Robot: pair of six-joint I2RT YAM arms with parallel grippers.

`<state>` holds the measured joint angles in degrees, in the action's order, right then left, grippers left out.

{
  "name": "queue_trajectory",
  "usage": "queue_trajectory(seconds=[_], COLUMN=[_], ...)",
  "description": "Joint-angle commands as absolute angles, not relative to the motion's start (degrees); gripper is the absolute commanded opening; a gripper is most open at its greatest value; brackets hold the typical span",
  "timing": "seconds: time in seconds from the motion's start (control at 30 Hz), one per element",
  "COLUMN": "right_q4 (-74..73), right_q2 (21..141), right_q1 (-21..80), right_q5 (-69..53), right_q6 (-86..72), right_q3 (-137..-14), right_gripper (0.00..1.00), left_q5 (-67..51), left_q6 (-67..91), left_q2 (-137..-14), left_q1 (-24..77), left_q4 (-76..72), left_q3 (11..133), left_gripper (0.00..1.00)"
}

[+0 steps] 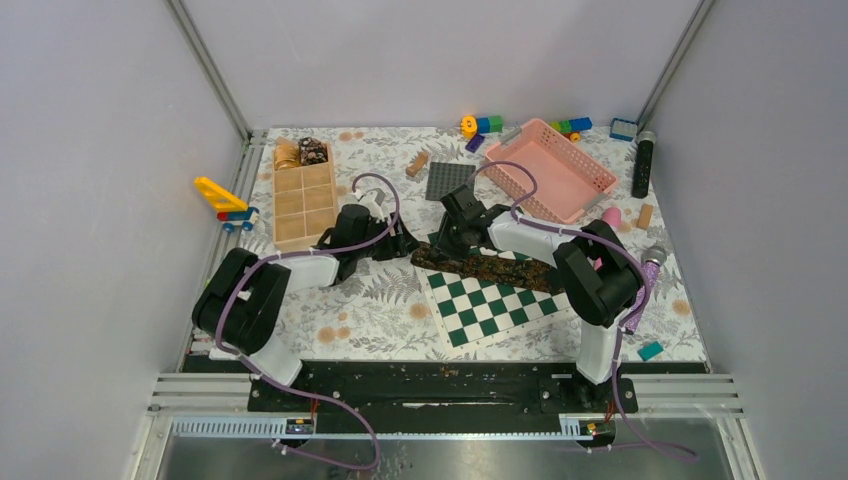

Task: Roll the ties
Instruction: Roll the tie at the center of the board.

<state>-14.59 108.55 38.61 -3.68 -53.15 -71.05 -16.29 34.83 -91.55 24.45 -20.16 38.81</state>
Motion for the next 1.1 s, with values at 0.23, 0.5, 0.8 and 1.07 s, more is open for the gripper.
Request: queue_trajectory(seconds=[0.23, 0.5, 0.8, 1.07], right_q4=[-15.4, -15.4, -15.4, -14.7], right_q2=[109.5, 109.3, 109.3, 109.0], right_q1=[37.6, 37.5, 37.6, 37.5], right_q5=[-2.2, -2.6, -2.9, -2.6], right_q6=[-52.2, -52.1, -51.8, -51.9], right_q3=[-69.6, -69.3, -69.1, -68.4], right_gripper=[0.38, 0.37, 0.37, 0.36], left_q5=[-22.3, -21.4, -22.8, -24.4], left_q6=[35.4, 35.8, 36.6, 37.2], left_q2=[-94.0, -96.0, -98.2, -99.2], left_q1=[25.9, 26.0, 26.0, 26.2], left_q4=[-29.6, -30.3, -31.7, -34.0], left_q3=[37.7, 37.7, 38.9, 38.1], left_gripper=[0.66, 0.63, 0.56, 0.56])
